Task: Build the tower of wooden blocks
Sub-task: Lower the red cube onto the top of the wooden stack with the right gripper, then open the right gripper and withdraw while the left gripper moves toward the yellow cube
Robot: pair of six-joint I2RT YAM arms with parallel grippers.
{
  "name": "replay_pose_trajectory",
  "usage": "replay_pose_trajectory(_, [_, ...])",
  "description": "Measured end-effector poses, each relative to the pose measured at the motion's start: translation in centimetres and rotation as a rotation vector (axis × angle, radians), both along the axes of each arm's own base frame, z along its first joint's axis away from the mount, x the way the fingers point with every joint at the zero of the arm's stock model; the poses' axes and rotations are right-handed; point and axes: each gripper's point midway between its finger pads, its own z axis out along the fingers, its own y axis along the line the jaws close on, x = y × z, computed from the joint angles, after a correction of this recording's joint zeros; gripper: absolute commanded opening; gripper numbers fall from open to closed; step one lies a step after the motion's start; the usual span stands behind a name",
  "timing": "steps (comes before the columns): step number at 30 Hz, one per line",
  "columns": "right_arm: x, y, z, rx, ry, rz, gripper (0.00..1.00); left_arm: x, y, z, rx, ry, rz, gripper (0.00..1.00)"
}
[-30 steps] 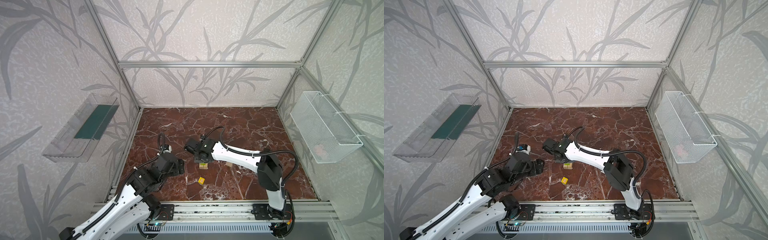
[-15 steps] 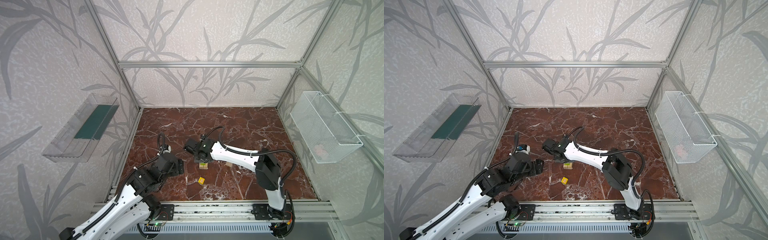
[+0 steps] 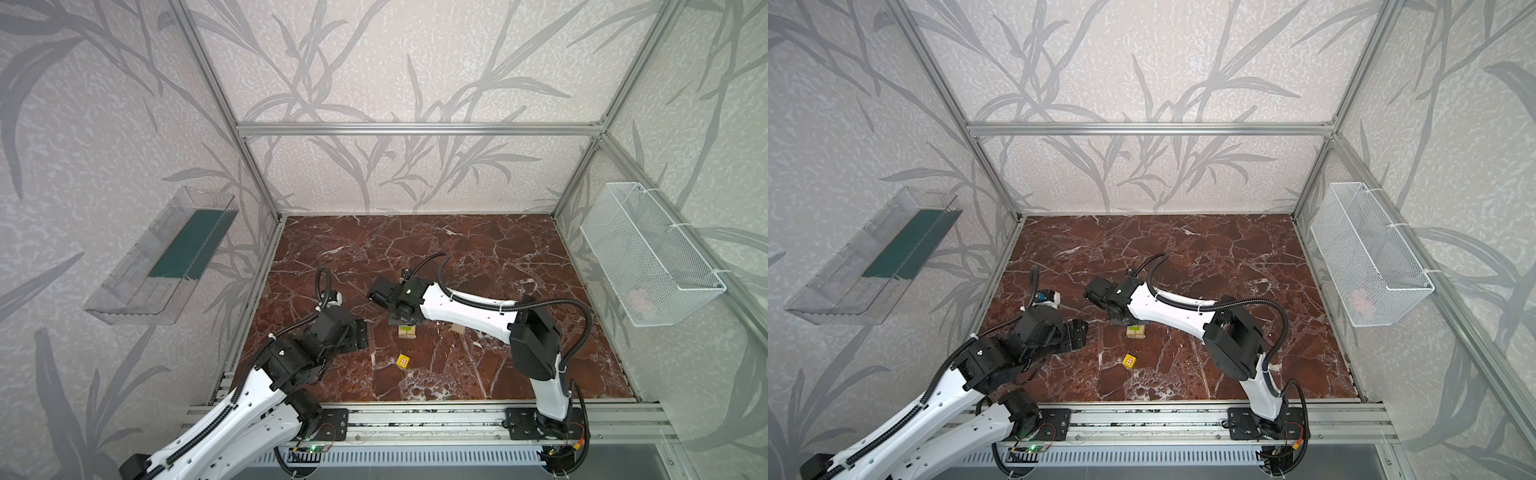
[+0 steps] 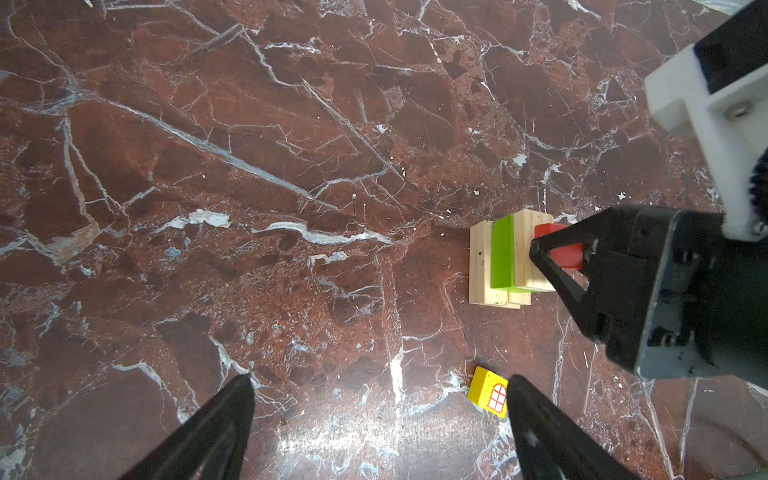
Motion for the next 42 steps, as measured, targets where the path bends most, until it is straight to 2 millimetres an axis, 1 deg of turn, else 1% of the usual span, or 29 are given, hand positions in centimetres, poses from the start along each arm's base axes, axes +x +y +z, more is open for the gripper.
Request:
replay_pose_trajectory(6, [-0.03,0.05,-0.22,0.000,0.007,0.000,0.29,0.05,0.08,0.00,0.004,-0.002,0.004,0.93])
replay_pose_trajectory(12, [-0.02,0.08,-0.32,0.000,0.008,0.000,0.37,0.06,0.11,-0.06,0.006,-0.001,0.005,0.94])
replay_pose_trajectory(18, [0.10,0.25,-0.62,-0.003,0.011,-0.001,0.40,0.11,0.17,-0.15,0.009,0.002,0.008,0.94])
replay_pose_trajectory(26, [0.19,0.35,-0.53,0.000,0.009,-0.001,0.40,0.14,0.14,-0.29,0.014,0.008,0.008,0.94])
replay_pose_trajectory(30, [0.26,0.30,-0.54,0.000,0.010,-0.003,0.41,0.14,0.16,-0.29,0.014,0.008,0.009,0.94])
replay_pose_trajectory(38, [0.22,0.33,-0.60,0.010,0.023,-0.006,0.49,0.13,0.16,-0.30,0.014,0.008,0.008,0.94])
replay_pose_trajectory(42, [0.18,0.70,-0.18,0.030,0.022,0.006,0.55,0.03,0.18,-0.37,0.015,0.014,0.006,0.93])
